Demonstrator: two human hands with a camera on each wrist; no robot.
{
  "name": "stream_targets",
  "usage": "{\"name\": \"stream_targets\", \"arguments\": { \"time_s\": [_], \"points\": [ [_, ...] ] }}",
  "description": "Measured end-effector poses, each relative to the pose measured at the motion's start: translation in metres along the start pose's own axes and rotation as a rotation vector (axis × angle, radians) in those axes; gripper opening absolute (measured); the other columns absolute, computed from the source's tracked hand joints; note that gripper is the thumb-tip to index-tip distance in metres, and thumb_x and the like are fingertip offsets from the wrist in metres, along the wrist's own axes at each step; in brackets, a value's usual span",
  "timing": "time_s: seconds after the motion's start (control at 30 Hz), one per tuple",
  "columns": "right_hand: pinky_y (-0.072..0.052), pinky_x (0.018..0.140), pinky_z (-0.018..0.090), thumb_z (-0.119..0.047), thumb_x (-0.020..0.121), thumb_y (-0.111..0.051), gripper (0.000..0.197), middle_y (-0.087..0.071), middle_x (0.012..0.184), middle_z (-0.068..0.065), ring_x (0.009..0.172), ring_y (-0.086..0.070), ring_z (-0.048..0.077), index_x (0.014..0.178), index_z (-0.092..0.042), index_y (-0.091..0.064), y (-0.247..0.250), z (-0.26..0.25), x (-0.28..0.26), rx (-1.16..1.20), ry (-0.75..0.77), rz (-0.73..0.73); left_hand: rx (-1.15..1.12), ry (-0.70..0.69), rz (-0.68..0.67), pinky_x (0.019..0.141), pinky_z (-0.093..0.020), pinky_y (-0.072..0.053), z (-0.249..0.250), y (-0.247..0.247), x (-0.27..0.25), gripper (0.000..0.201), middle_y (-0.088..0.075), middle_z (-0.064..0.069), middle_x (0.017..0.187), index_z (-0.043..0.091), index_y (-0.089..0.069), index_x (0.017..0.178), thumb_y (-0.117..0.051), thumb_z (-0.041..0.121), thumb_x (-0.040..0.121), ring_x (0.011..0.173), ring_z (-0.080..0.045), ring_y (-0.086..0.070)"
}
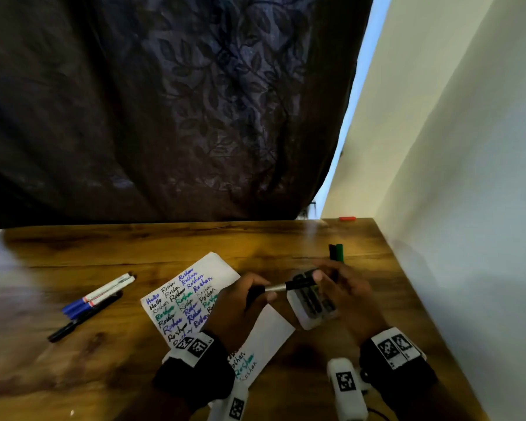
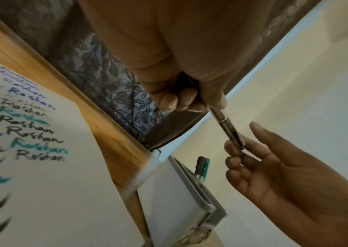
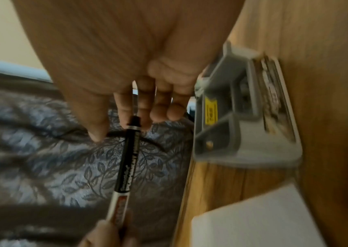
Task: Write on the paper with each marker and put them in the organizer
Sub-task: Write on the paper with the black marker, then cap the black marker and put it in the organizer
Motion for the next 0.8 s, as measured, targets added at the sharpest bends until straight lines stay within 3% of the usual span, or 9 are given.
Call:
{"name": "stream_targets", "arguments": {
  "time_s": [0.1, 0.17, 0.2, 0.33, 0.47, 0.57, 0.63, 0.73, 0.8],
  "points": [
    [-0.052, 0.084, 0.016, -0.037, 0.085, -0.071, 0.028, -0.057, 0.110, -0.027, 0.103, -0.058, -0.003, 0.109, -0.049, -0.063, 0.022, -0.002, 0.001, -0.449, 0.185, -0.132, 0.003, -0.060, 0.009, 0.066, -0.011, -0.045, 0.007, -0.014, 0.015, 0.021, -0.066, 0.013, 0.084, 0.025, -0.064, 0.104, -0.064, 0.040, 0.091, 0.079, 0.001, -0.062],
    [-0.048, 0.092, 0.016, -0.041, 0.086, -0.068, 0.027, -0.057, 0.118, -0.023, 0.109, -0.055, -0.003, 0.112, -0.043, -0.066, 0.025, -0.002, 0.001, -0.598, 0.276, -0.234, -0.006, -0.097, -0.014, 0.069, -0.027, -0.053, 0.015, -0.028, 0.026, 0.027, -0.069, 0.011, 0.087, 0.029, -0.063, 0.102, -0.060, 0.052, 0.089, 0.079, -0.004, -0.065],
    [-0.048, 0.093, 0.018, -0.043, 0.086, -0.066, 0.027, -0.058, 0.118, -0.022, 0.108, -0.056, -0.002, 0.113, -0.040, -0.067, 0.025, -0.003, 0.001, -0.614, 0.292, -0.246, -0.012, -0.100, -0.028, 0.070, -0.028, -0.054, 0.020, -0.033, 0.030, 0.027, -0.069, 0.011, 0.087, 0.031, -0.062, 0.101, -0.059, 0.055, 0.088, 0.079, -0.004, -0.065],
    [-0.046, 0.080, 0.007, -0.039, 0.088, -0.067, 0.021, -0.059, 0.098, -0.029, 0.096, -0.059, -0.009, 0.109, -0.040, -0.064, 0.038, -0.003, 0.005, -0.588, 0.279, -0.166, -0.065, -0.099, -0.080, 0.064, -0.012, -0.047, 0.042, -0.055, 0.048, 0.027, -0.066, 0.011, 0.086, 0.030, -0.059, 0.103, -0.063, 0.051, 0.088, 0.079, 0.000, -0.062],
    [-0.042, 0.065, 0.000, -0.034, 0.084, -0.073, 0.010, -0.058, 0.082, -0.027, 0.081, -0.058, -0.016, 0.093, -0.032, -0.071, 0.057, -0.006, 0.013, -0.584, 0.238, 0.087, -0.128, -0.058, -0.047, 0.065, -0.010, -0.047, 0.038, -0.062, 0.059, 0.032, -0.064, 0.011, 0.089, 0.032, -0.056, 0.116, -0.064, 0.046, 0.088, 0.081, 0.002, -0.062],
    [-0.040, 0.056, 0.005, -0.042, 0.084, -0.071, 0.010, -0.058, 0.074, -0.021, 0.065, -0.057, -0.005, 0.091, -0.035, -0.071, 0.064, -0.012, 0.031, -0.650, 0.100, 0.145, -0.137, -0.015, -0.023, 0.070, -0.022, -0.056, 0.024, -0.064, 0.063, 0.023, -0.067, 0.008, 0.093, 0.038, -0.057, 0.112, -0.062, 0.045, 0.090, 0.084, -0.003, -0.065],
    [-0.038, 0.054, 0.009, -0.045, 0.083, -0.071, 0.010, -0.059, 0.072, -0.021, 0.065, -0.056, -0.004, 0.087, -0.036, -0.071, 0.061, -0.009, 0.044, -0.642, 0.083, 0.160, -0.127, 0.025, -0.030, 0.073, -0.028, -0.058, 0.018, -0.064, 0.062, 0.025, -0.068, 0.012, 0.095, 0.039, -0.058, 0.113, -0.060, 0.048, 0.090, 0.086, -0.001, -0.066],
    [-0.042, 0.069, 0.017, -0.044, 0.082, -0.071, 0.013, -0.066, 0.083, -0.019, 0.071, -0.055, -0.002, 0.089, -0.033, -0.072, 0.053, 0.006, 0.065, -0.651, 0.130, 0.150, -0.088, 0.058, -0.045, 0.074, -0.032, -0.058, 0.011, -0.065, 0.063, 0.024, -0.067, 0.013, 0.094, 0.040, -0.057, 0.113, -0.058, 0.050, 0.091, 0.085, 0.000, -0.065],
    [-0.047, 0.081, 0.030, -0.048, 0.081, -0.069, 0.018, -0.064, 0.097, -0.013, 0.089, -0.054, 0.006, 0.092, -0.034, -0.072, 0.047, 0.022, 0.075, -0.757, 0.141, 0.105, -0.078, 0.066, -0.040, 0.074, -0.034, -0.059, 0.006, -0.065, 0.063, 0.021, -0.068, 0.012, 0.092, 0.040, -0.057, 0.111, -0.057, 0.049, 0.092, 0.083, 0.000, -0.065]
  ]
}}
Point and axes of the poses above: each hand's wrist, its own x-axis towards the middle knuckle, its own y-axis out of the back of the hand, z = x × y, the point moved 2 cm from there along x, towards the middle knuckle
